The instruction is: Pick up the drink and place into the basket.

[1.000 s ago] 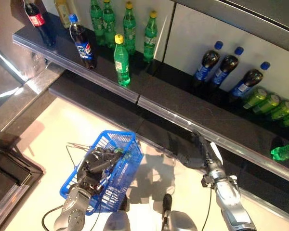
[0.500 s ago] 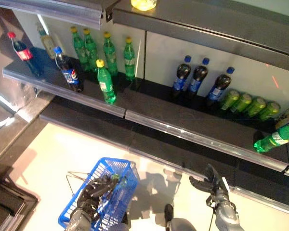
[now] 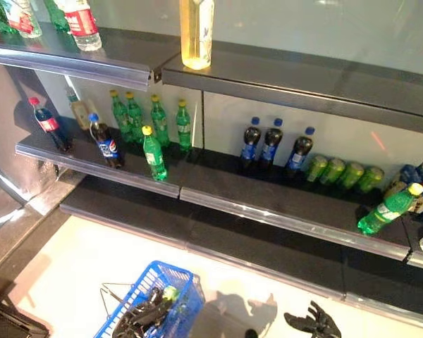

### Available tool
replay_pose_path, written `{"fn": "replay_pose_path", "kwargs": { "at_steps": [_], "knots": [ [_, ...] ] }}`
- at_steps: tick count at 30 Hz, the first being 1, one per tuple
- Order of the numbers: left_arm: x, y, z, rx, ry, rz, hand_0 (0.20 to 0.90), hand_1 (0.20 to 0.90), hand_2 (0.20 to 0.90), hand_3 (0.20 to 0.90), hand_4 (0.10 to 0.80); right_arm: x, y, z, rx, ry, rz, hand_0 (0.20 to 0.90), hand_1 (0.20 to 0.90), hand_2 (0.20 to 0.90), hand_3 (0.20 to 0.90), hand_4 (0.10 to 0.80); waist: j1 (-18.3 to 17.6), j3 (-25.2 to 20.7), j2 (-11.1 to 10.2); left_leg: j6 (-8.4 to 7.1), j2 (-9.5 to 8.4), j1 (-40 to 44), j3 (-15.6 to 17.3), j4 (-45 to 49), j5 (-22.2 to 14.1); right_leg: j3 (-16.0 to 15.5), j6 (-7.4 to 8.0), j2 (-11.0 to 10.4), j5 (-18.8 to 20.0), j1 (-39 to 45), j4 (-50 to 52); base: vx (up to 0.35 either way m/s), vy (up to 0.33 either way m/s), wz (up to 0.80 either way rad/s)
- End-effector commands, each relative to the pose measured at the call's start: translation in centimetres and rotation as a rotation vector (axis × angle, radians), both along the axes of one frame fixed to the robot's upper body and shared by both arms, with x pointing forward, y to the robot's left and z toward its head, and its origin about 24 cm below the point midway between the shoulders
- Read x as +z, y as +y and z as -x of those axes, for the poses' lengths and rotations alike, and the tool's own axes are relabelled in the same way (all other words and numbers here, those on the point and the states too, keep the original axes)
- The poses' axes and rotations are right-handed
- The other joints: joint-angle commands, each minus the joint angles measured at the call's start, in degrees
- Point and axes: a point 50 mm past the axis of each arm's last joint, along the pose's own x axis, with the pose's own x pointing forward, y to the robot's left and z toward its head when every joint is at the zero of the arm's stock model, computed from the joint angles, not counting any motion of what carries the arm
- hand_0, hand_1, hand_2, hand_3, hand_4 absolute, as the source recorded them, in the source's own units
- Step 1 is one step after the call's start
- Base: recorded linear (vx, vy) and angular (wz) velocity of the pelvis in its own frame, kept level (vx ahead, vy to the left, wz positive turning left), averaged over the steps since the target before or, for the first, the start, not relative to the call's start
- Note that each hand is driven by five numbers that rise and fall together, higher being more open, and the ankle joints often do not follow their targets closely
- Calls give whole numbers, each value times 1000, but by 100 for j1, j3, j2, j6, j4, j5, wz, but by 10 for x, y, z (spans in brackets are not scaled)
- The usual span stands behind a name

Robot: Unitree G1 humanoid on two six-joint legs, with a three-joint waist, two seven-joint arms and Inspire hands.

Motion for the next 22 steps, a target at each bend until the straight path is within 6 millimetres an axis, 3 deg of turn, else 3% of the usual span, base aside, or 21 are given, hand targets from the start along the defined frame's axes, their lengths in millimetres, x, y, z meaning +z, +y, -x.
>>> {"fn": "replay_pose_path", "kwargs": {
  "at_steps": [1,8,22],
  "knots": [
    [25,25,-45,-104,-227,-102,300,300,300,200,100,12,-33,-17,23,-58,72,900,900,900,900,800,145,-141,266,86,-13,-43,-161,43,-58,-230,-23,-2,-161,184,342,0,0,0],
    [15,22,-26,-136,-138,-89,300,300,300,200,100,8,-33,-8,43,10,64,900,900,900,900,800,166,-112,285,99,-24,-35,-180,56,-69,-256,-33,-1,-200,173,398,0,0,0],
    [15,20,-28,-173,-122,-84,300,300,300,200,100,8,-32,-8,36,1,53,900,900,900,900,800,195,-70,258,120,-42,-35,-244,47,-83,-277,-40,8,-215,175,417,0,0,0]
  ]
}}
